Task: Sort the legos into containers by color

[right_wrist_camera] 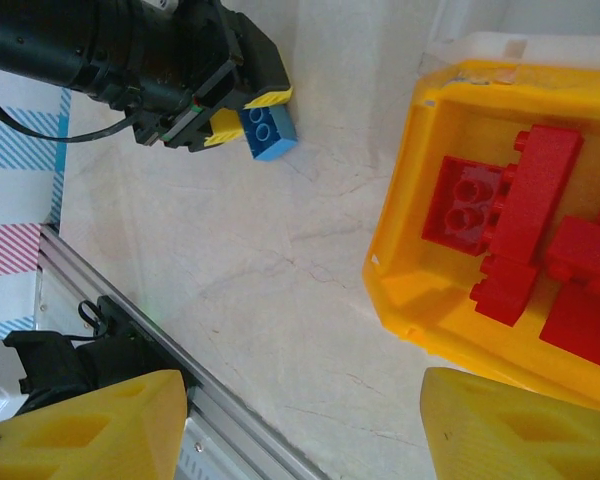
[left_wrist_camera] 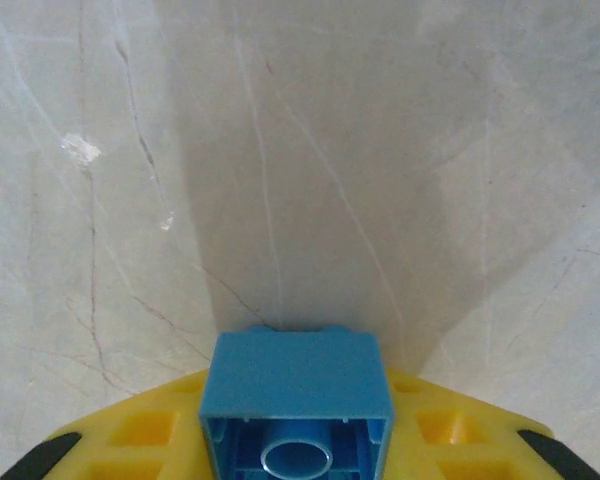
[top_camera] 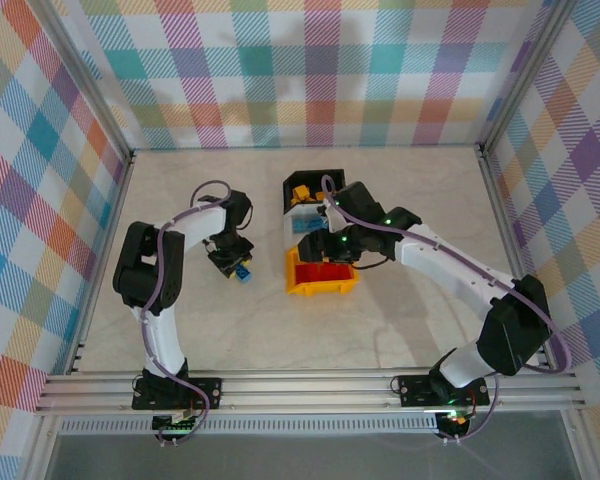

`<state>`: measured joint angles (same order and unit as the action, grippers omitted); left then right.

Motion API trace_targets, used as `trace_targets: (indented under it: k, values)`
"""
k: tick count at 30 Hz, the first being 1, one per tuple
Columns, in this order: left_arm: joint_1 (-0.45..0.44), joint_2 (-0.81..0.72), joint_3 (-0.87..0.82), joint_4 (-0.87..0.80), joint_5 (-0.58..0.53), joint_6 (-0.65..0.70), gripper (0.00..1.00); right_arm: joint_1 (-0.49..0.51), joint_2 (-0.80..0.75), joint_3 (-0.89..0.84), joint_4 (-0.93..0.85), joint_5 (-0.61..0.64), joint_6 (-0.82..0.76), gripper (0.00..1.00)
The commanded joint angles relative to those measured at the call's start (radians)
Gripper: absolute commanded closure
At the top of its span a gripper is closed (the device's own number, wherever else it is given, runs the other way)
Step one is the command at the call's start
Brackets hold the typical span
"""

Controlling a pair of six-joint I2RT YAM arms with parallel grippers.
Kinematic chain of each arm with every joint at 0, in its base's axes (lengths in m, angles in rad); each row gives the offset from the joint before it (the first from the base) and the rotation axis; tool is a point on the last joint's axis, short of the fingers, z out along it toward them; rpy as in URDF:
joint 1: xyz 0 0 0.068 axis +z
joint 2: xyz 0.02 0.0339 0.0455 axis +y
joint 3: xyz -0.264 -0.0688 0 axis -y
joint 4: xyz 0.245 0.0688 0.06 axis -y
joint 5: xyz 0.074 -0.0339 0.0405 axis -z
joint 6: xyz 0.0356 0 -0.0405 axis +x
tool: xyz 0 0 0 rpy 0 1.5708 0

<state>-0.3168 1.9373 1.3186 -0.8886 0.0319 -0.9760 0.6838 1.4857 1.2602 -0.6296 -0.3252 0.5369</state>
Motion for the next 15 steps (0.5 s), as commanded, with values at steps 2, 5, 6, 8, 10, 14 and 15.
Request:
trace_targets:
  k: [2,5,6,8,10,14,15]
  values:
    - [-0.026,0.012,0.110,-0.072,-0.020,0.019,0.68,-0.053,-0.059,-0.035,-0.005,-0.020,-0.010,0.36]
    - [-0.041,0.018,0.214,-0.097,-0.018,0.026,0.68,-0.113,-0.094,-0.060,0.001,-0.037,0.000,0.36]
    - [-0.046,0.022,0.249,-0.103,-0.016,0.026,0.68,-0.132,-0.106,-0.071,0.002,-0.044,0.003,0.36]
    - [-0.058,0.042,0.340,-0.108,-0.007,0.030,0.68,-0.178,-0.132,-0.095,0.008,-0.059,0.010,0.36]
    - [-0.074,0.080,0.428,-0.102,0.025,0.024,0.68,-0.214,-0.151,-0.118,0.009,-0.070,0.019,0.36]
    - [-0.124,0.215,0.660,-0.127,0.077,0.015,0.68,-0.272,-0.187,-0.170,0.029,-0.083,0.041,0.37]
    - [-0.142,0.261,0.736,-0.145,0.087,0.017,0.68,-0.284,-0.195,-0.182,0.033,-0.088,0.046,0.37]
